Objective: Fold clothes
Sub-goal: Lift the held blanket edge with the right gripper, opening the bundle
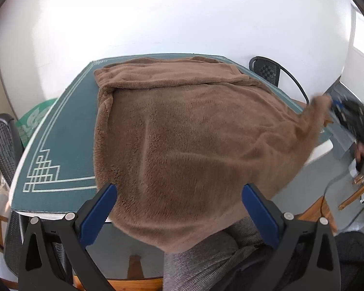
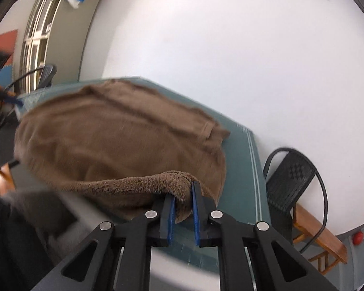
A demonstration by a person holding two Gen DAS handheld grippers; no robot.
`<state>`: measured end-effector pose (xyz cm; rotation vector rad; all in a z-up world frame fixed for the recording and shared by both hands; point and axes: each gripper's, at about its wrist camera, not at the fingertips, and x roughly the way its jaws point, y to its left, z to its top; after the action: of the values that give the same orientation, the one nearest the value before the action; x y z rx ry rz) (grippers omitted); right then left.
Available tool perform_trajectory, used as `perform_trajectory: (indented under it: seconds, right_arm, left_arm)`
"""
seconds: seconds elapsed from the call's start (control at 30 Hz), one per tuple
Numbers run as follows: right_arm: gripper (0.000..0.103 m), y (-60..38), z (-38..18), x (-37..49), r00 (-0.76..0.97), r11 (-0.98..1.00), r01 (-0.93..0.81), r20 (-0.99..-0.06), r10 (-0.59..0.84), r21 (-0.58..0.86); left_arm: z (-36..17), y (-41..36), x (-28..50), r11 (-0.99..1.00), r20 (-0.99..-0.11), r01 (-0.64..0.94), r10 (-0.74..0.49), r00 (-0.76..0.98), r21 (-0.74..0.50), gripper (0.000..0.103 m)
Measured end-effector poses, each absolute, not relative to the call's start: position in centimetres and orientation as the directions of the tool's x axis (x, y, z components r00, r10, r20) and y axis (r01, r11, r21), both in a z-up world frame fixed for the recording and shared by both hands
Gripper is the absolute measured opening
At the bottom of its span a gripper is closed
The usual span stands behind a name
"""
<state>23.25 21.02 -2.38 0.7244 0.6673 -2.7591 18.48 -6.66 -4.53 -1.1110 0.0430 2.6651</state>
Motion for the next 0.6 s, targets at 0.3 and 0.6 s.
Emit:
perform_trajectory:
  seconds: [0.3, 0.6]
  right_arm:
    - [0.013, 20.7, -0.4, 13.4, -0.840, -0.915, 0.283, -0.534, -0.092, -0.289]
    - [0.013, 20.1, -1.6, 8.4, -0.806, -0.920, 0.277, -0.588, -0.066, -0.276]
  left_arm:
    - [-5.6, -7.4, 21.9, -0.957, -0.672, -0.280, 0.163, -0.722, 0.069, 0.103]
    - [-8.1, -4.4, 21.8, -0.908, -0.701, -0.339, 0.074, -0.709, 0.247, 0.103]
